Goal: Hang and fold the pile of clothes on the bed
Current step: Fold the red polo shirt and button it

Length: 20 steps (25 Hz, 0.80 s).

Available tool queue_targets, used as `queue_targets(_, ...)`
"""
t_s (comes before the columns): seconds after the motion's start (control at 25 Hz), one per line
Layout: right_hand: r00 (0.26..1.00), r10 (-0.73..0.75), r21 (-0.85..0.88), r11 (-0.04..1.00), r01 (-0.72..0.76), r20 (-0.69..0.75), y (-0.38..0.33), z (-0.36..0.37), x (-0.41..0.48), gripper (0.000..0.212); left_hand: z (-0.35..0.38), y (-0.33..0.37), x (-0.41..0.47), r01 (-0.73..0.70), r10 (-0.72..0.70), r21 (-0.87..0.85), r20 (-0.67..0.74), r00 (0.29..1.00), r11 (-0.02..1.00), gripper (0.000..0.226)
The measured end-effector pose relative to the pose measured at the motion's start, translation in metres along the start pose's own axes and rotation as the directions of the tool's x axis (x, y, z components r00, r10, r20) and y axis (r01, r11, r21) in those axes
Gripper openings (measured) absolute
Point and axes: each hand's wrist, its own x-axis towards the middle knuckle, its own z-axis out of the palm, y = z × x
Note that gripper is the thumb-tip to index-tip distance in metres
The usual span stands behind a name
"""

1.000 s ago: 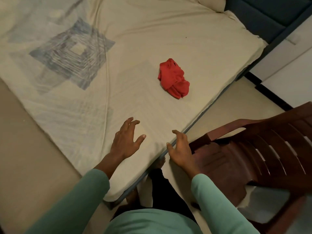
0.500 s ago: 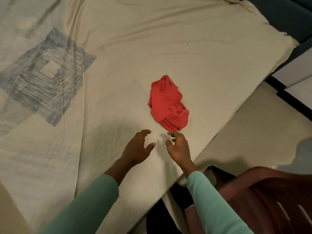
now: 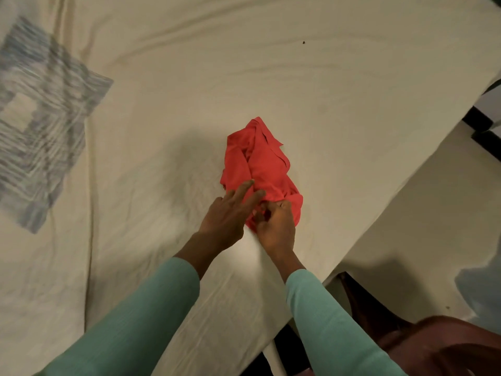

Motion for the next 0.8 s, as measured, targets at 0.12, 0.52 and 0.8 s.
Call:
queue_targets(0.12, 0.997, -0.074, 0.155, 0.985, 0.072, 0.002, -0.001, -0.01, -0.006, 0.002, -0.002, -0.016, 0.012, -0.131, 0.123, 0.116, 0.066, 0.99, 0.985, 0.069)
queue_targets(0.52, 0.928, -0.358, 0.394, 0.871, 0.293, 0.101, -0.054, -0.035, -0.068, 0.044, -0.121, -0.007, -0.08, -0.015, -0.287, -0.688, -0.322, 0.902, 0.725, 0.026)
queue_targets(0.8, 0.866, -0.497, 0.546, 0.741, 0.391, 0.055, -0.145, -0.053, -0.112, 0.012, -0.197, -0.013, -0.196, -0.073, -0.566, -0.741, -0.569, 0.596, 0.668, 0.02)
